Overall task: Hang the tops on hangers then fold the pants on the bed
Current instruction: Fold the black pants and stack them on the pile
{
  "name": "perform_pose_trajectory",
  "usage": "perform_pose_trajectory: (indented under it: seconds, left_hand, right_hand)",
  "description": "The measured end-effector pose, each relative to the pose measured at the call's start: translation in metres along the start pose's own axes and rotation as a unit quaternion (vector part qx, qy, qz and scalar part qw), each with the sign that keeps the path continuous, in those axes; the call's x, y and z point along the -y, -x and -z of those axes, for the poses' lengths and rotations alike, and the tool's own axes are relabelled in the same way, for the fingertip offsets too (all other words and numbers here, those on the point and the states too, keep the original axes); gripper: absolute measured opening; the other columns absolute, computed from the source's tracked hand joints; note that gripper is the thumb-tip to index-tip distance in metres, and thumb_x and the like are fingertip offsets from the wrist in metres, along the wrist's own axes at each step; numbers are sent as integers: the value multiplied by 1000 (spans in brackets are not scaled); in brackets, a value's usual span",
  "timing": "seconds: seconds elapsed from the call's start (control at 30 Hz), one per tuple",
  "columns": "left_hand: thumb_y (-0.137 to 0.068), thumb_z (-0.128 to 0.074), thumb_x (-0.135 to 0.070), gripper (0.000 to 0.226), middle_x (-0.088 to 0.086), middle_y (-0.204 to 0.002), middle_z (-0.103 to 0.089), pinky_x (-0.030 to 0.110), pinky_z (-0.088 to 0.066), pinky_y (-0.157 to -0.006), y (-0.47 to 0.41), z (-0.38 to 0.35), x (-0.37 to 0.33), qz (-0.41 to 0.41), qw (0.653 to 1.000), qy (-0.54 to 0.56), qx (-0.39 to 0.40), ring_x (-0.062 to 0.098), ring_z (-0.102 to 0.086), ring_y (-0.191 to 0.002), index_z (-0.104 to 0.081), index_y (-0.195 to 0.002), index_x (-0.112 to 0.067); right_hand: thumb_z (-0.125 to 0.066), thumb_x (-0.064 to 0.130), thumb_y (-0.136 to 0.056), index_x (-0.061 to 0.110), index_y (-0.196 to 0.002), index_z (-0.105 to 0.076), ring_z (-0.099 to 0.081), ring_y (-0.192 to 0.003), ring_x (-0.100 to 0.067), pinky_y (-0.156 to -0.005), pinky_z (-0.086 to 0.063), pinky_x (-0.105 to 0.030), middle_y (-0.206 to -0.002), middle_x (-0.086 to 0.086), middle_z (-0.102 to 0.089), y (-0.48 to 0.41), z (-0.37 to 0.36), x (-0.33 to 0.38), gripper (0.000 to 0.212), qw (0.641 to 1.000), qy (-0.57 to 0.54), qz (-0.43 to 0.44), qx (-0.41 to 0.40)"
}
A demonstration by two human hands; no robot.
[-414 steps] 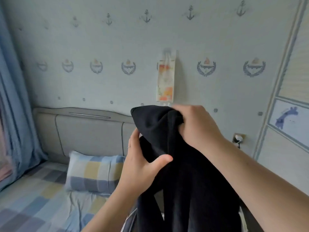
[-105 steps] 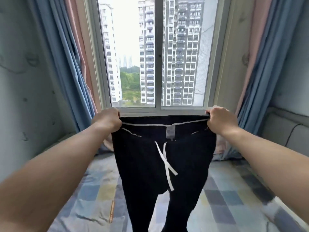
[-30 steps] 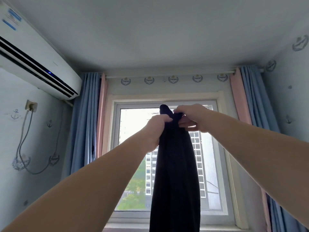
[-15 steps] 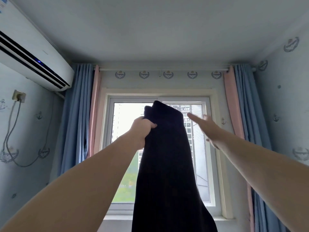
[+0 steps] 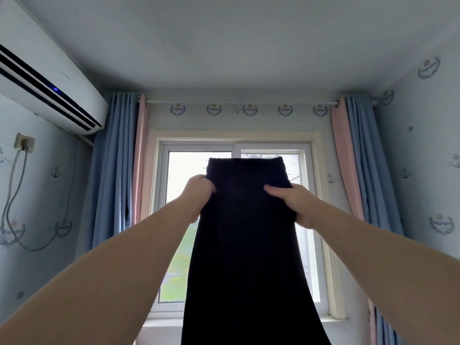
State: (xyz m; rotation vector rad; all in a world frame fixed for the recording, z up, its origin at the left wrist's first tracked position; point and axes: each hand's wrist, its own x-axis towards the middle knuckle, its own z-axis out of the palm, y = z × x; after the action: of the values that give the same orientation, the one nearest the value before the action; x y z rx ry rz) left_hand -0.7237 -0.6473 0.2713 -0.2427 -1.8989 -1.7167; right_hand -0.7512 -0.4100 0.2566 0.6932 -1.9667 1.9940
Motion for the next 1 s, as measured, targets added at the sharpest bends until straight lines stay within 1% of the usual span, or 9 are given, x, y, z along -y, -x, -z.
perform_pose_trajectory:
  seconds: [0.1,0.17,0.23,0.37,0.5,0.63,0.77,0.87,1.0]
  left_hand:
    - [-87,-42,-2,31,12,-108,-68,45,-58,-83,-1,10,2,-61,996,-70,12,30,-67,-97,-61,-109,-15]
    - [-90,-45,-7,26,9,-104,-69,37,-54,-70,2,16,5,-89,992,-89,8,25,-67,-91,-61,-109,-14]
    - [-92,-47,-12,22,6,-100,-68,31,-46,-63,11,23,4,-107,990,-96,-7,20,-65,-84,-61,-110,-14]
    - [-93,-47,-13,19,5,-94,-69,33,-49,-66,42,40,-11,-132,986,-101,-13,23,-67,-83,-63,-104,-15]
    - [-95,-48,-12,18,3,-82,-67,29,-45,-62,87,57,-43,-163,982,-99,-8,21,-64,-73,-66,-98,-13]
    - [-96,-49,-12,17,9,-89,-69,38,-52,-72,155,72,-76,-170,981,-97,-2,28,-67,-80,-65,-102,-10]
    - [-98,-50,-14,17,17,-100,-72,52,-56,-86,220,85,-104,-167,980,-108,-5,36,-70,-92,-65,-105,-11]
    - [-97,-51,-17,18,14,-101,-71,53,-57,-90,269,94,-124,-156,981,-110,-12,34,-70,-93,-64,-108,-13]
    - [-98,-53,-17,16,5,-105,-70,50,-56,-92,316,101,-142,-122,988,-100,3,26,-68,-97,-62,-112,-17]
  right_hand:
    - [-80,22,-86,12,-111,-71,-77,-82,-21,-65,-61,-31,-99,-6,-78,2,-12,9,29,997,43,39,-57]
    - [-77,21,-89,13,-111,-71,-76,-83,-22,-63,-60,-29,-100,-6,-77,9,-20,13,24,993,58,54,-87]
    - [-74,22,-92,14,-109,-70,-75,-84,-22,-61,-59,-28,-102,-6,-76,23,-27,18,20,991,72,58,-97]
    - [-70,23,-95,15,-109,-68,-72,-88,-21,-68,-57,-28,-102,-5,-74,64,-39,41,17,989,99,61,-96]
    - [-69,24,-95,20,-97,-66,-72,-90,-21,-76,-57,-30,-103,-5,-74,119,-44,80,5,985,124,70,-93]
    - [-68,26,-96,20,-102,-65,-71,-96,-23,-88,-58,-37,-107,-5,-73,187,-44,112,9,985,133,73,-83]
    - [-71,31,-94,18,-109,-68,-72,-95,-20,-81,-58,-33,-106,-2,-75,246,-44,139,20,984,141,77,-79]
    - [-72,33,-93,16,-116,-68,-72,-97,-20,-79,-58,-33,-107,-1,-75,290,-45,157,29,985,138,76,-76]
    - [-72,34,-93,17,-117,-68,-72,-98,-20,-81,-59,-35,-108,-1,-75,336,-43,174,30,987,133,53,-69]
